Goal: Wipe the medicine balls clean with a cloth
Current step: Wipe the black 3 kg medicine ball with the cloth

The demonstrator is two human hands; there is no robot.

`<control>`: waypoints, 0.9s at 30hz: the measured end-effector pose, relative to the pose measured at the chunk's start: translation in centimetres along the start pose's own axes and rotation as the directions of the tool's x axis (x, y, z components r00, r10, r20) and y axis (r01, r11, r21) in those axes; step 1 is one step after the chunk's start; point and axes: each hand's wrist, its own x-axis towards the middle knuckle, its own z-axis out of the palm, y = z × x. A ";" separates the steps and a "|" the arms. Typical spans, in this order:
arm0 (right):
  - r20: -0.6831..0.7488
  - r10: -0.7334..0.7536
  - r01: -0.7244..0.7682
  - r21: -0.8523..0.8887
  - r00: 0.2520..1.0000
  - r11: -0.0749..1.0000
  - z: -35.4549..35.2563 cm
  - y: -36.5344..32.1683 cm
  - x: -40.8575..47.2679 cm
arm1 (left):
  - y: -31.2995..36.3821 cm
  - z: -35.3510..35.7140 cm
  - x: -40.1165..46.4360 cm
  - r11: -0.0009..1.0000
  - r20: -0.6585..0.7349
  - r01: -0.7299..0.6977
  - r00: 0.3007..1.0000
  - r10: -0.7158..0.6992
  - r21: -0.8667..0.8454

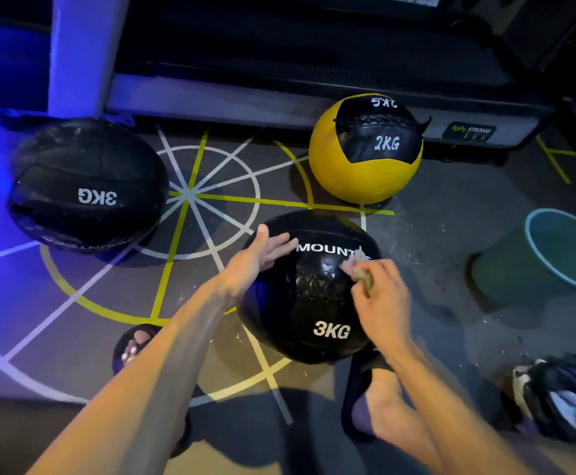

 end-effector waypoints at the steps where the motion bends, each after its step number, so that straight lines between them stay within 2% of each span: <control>1: 0.007 -0.022 0.022 0.015 1.000 1.000 0.6 -1.0 -0.5 | -0.3 0.2 0.2 0.999 0.015 -0.006 1.000 0.007 -0.041; 3: 0.123 -0.186 0.184 0.024 0.975 0.983 2.2 -2.6 -2.4 | -0.7 0.3 0.5 0.989 0.027 -0.020 0.999 0.024 -0.147; 4: 0.200 -0.279 0.282 0.010 0.939 0.959 2.8 -2.8 -3.2 | -0.9 0.2 0.5 0.979 0.001 -0.034 0.999 0.034 -0.201; 6: 0.263 -0.384 0.407 -0.037 0.885 0.913 3.2 -2.3 -3.8 | -1.4 0.4 0.1 0.955 -0.121 -0.088 0.991 0.055 -0.283; 7: 0.248 -0.368 0.389 -0.043 0.896 0.920 3.0 -1.9 -3.4 | -1.9 0.6 -0.1 0.959 -0.209 -0.115 0.976 0.061 -0.259; 8: 0.223 -0.317 0.332 -0.033 0.922 0.943 2.7 -1.8 -3.0 | -2.5 0.6 -0.3 0.980 -0.288 -0.129 0.954 0.082 -0.149; 10: 0.182 -0.221 0.227 -0.016 0.958 0.974 2.3 -1.7 -2.5 | -3.9 0.8 -0.7 0.970 -0.313 -0.098 0.935 0.167 0.224; 12: 0.181 -0.173 0.178 -0.012 0.968 0.984 1.8 -1.5 -2.5 | -4.7 1.3 -0.9 0.863 -0.258 -0.081 0.937 0.237 0.499; 14: 0.192 -0.147 0.151 -0.003 0.970 0.989 1.4 -1.4 -2.7 | -4.9 2.1 -0.8 0.765 -0.263 -0.082 0.911 0.317 0.639; 16: 0.201 -0.140 0.145 -0.010 0.969 0.989 1.2 -1.1 -2.9 | -5.1 2.7 -0.9 0.706 -0.297 -0.079 0.870 0.394 0.703; 19: 0.189 -0.132 0.135 -0.001 0.973 0.991 1.1 -1.0 -2.8 | -5.5 2.9 -1.1 0.736 -0.366 -0.100 0.817 0.444 0.670; 23: 0.108 -0.122 0.116 0.059 0.987 0.991 0.8 -1.8 -1.8 | -5.2 3.0 -1.0 0.811 -0.437 -0.081 0.809 0.394 0.580; 27: 0.004 -0.122 0.121 0.091 0.993 0.989 0.9 -3.4 1.1 | -4.7 3.4 -0.8 0.778 -0.433 -0.037 0.814 0.388 0.628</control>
